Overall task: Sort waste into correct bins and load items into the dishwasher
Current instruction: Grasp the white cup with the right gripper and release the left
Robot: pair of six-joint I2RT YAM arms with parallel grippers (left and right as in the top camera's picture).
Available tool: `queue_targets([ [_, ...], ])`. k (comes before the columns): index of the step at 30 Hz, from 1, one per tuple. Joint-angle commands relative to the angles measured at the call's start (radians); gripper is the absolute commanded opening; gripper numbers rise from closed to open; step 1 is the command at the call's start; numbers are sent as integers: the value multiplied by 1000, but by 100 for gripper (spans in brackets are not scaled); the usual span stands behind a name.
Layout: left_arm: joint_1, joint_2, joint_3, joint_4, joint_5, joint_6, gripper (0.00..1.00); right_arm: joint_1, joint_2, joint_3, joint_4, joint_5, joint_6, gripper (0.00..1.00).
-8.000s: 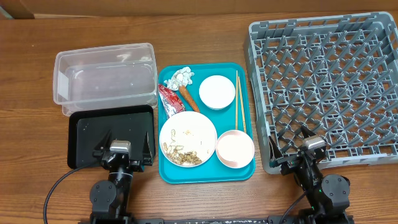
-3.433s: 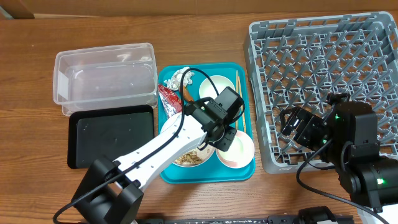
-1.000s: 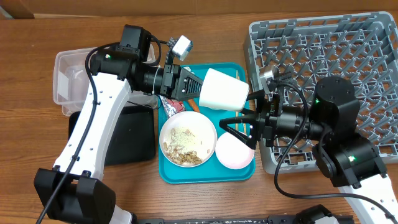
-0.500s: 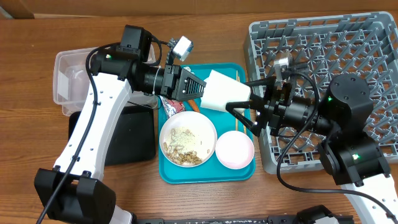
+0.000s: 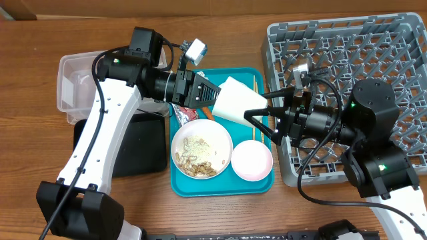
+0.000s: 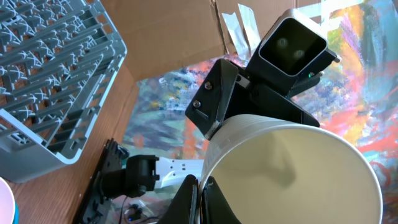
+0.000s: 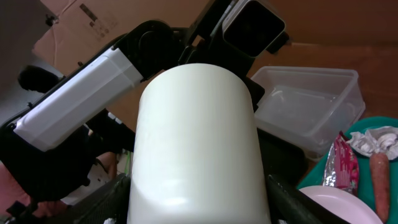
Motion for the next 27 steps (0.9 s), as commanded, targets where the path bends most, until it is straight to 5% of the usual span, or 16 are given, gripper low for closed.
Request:
queue_targets([
  [1, -7, -21, 21, 8, 16, 27, 4, 5, -7, 28, 6, -64, 2, 66],
  [8, -7, -21, 21, 8, 15, 27, 4, 5, -7, 28, 6, -88, 2, 59],
  [16, -8, -21, 21, 13, 15, 27, 4, 29, -5, 28, 6, -104, 2, 80],
  [27, -7, -21, 21, 15, 15, 27, 4, 45, 24, 28, 13, -89, 2, 69],
])
